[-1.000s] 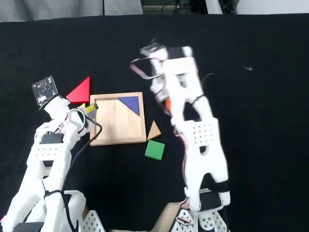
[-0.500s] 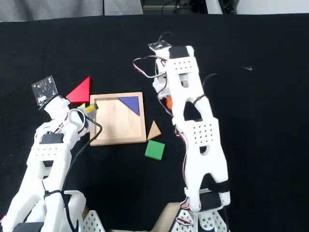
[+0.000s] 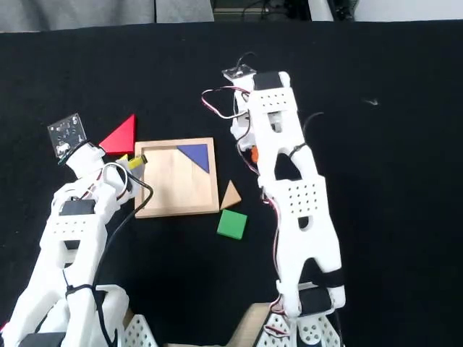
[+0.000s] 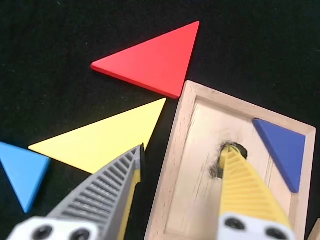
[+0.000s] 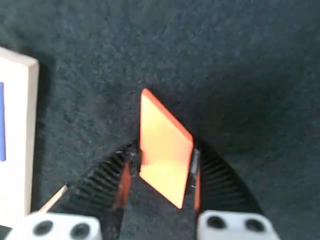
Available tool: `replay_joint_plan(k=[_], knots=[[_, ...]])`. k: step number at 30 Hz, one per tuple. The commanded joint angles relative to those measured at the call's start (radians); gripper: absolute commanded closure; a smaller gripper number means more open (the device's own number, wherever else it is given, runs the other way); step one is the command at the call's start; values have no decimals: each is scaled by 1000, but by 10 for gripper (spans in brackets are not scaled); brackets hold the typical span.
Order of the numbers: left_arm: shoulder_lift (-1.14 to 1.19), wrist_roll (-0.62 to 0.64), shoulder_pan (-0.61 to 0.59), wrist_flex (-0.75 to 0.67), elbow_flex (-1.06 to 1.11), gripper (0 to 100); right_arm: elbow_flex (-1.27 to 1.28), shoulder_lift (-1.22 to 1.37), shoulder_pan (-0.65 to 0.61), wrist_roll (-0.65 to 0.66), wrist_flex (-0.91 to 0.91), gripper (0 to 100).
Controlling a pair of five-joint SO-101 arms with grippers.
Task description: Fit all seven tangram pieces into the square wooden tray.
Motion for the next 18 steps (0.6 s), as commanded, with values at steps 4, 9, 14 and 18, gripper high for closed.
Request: replay_joint_plan(k=[4,9,14,18], knots=[[-2,0,12,-18,-4,747,-88,-4,0,8,38,983],[-2,0,12,-18,-4,747,-71,-67,-6,-37,46,988],[-2,0,13,-18,-4,747,47,-275,-9,-58,46,988],[-2,0,12,-18,-4,747,222,-526,-9,-112,44,988]])
